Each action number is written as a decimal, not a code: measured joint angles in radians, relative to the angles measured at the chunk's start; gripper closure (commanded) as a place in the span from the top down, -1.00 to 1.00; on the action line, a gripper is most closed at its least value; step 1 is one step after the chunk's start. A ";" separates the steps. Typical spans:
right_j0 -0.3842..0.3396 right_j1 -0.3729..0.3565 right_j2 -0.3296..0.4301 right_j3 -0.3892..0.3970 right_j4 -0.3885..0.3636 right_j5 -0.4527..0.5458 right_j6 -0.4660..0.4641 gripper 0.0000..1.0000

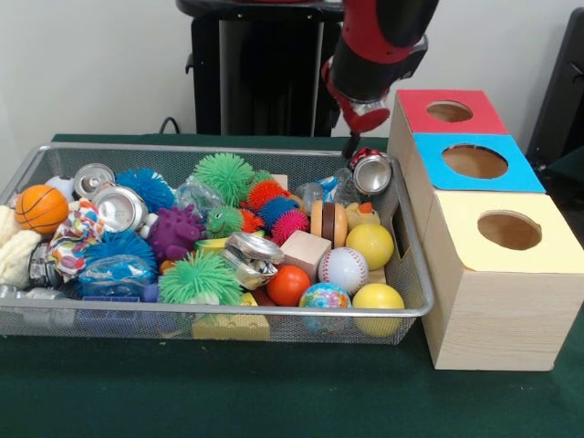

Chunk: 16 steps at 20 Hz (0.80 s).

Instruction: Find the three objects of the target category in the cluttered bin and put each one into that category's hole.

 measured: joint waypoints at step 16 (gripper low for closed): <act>-0.039 0.050 -0.002 -0.086 -0.001 0.025 0.000 1.00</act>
